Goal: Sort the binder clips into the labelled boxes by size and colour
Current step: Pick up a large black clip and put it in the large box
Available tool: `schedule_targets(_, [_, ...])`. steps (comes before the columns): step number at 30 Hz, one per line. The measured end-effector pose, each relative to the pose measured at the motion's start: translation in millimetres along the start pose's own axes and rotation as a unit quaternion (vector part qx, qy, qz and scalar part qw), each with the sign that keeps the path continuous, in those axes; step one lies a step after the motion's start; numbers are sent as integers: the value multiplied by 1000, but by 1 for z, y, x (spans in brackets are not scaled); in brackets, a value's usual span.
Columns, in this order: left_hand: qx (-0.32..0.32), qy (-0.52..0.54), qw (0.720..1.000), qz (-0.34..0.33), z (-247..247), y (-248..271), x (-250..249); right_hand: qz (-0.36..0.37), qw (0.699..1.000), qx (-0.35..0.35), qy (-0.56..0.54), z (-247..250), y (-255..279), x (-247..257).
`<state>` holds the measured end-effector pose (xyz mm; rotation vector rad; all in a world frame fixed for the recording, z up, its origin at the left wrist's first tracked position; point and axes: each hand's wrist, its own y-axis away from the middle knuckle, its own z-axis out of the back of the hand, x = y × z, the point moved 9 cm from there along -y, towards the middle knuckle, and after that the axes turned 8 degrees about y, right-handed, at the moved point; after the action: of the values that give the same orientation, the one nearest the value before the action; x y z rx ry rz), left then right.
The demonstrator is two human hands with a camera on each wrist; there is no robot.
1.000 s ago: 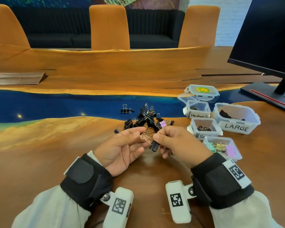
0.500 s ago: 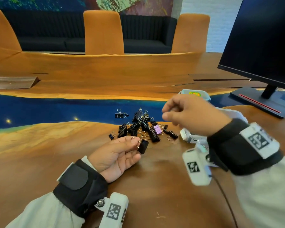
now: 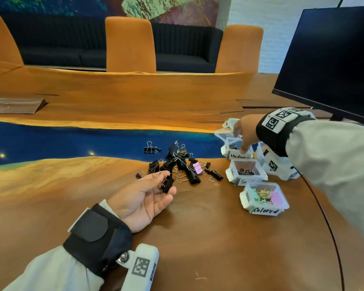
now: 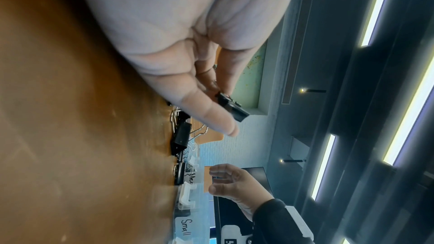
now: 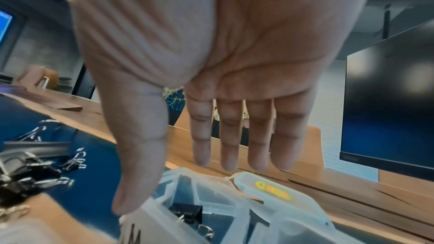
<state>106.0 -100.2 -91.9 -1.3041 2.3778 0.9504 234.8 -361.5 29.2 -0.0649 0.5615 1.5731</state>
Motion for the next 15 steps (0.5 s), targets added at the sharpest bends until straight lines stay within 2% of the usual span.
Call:
schedule_targets(9, [8, -21, 1000, -1, 1, -2, -2, 0, 1000, -11, 0, -6, -8, -1])
schedule_targets(15, [8, -18, 1000, -2, 1, 0, -3, -31, 999, 25, 1, -25, -16, -14])
